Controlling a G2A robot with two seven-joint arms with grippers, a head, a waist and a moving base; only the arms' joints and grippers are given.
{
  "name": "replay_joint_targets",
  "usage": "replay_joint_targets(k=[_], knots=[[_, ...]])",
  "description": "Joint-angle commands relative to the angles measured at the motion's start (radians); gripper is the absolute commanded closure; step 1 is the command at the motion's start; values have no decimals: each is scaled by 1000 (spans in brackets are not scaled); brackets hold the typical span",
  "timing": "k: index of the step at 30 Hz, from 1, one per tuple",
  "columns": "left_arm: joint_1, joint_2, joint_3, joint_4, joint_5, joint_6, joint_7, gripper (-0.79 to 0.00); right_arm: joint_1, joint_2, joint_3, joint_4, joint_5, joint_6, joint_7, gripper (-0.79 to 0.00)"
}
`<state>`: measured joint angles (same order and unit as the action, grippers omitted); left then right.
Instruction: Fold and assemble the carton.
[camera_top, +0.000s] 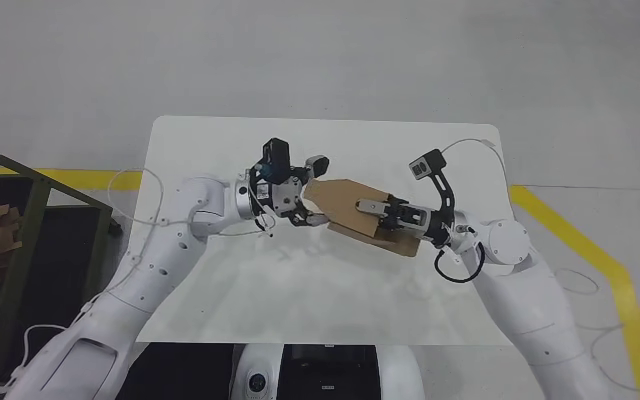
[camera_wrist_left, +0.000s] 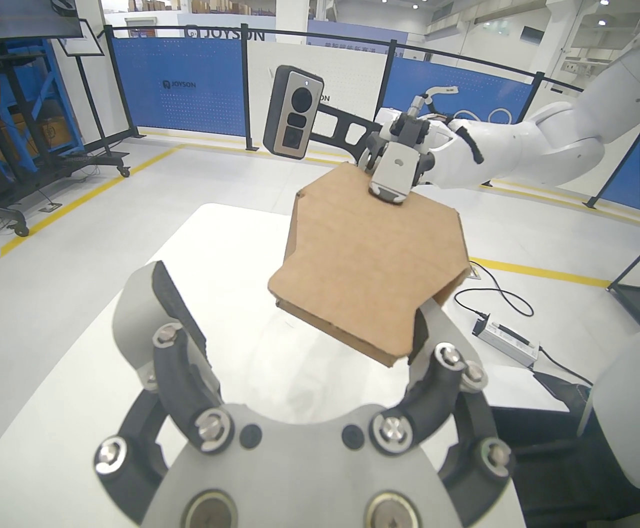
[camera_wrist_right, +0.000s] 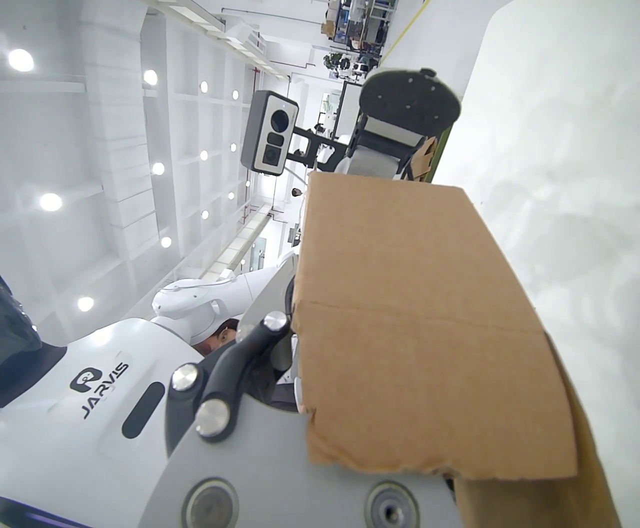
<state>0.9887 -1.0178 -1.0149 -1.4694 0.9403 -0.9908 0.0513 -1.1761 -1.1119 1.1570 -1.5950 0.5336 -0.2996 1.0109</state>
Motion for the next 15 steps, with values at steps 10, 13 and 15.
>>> replay_joint_targets(k=[10, 13, 15], knots=[[60, 16, -110, 48, 11, 13, 79, -785, -5, 3, 7, -8, -31, 0, 23, 0], [68, 18, -132, 56, 4, 17, 89, -785, -1, 4, -5, -15, -60, 9, 35, 0], [68, 18, -139, 57, 1, 16, 87, -785, 2, 3, -14, -20, -72, 14, 39, 0]])
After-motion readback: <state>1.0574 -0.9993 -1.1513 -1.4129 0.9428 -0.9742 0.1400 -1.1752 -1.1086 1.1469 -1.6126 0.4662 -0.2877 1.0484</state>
